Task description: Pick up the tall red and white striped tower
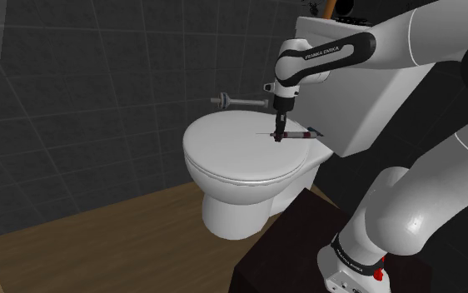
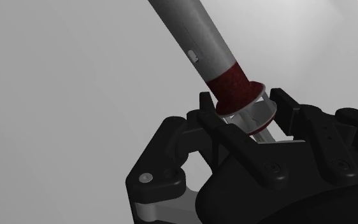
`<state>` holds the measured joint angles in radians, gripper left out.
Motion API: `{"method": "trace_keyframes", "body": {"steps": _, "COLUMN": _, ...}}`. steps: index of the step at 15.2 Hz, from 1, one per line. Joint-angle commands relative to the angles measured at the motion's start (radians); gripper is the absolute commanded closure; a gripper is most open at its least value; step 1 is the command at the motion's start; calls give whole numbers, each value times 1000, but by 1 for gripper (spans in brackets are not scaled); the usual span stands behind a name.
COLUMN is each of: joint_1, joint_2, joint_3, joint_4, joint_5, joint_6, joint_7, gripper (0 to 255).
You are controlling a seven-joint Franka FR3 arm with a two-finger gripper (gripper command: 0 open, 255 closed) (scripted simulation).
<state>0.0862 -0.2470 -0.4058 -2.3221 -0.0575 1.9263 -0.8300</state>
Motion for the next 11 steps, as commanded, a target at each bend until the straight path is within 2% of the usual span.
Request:
{"method": "trace_keyframes", "body": {"steps": 1, "joint_1": 0, "joint_2": 1, "joint_3": -1, "joint_4": -1, "joint_5": -1, "joint_6": -1, "joint_7": 0, "gripper": 255}}
{"method": "trace_keyframes", "body": {"steps": 11, "joint_1": 0, "joint_2": -40, "joint_3": 13, "joint_4": 85, "joint_5": -8, "joint_6": -125, "joint_7": 14, "gripper": 255}}
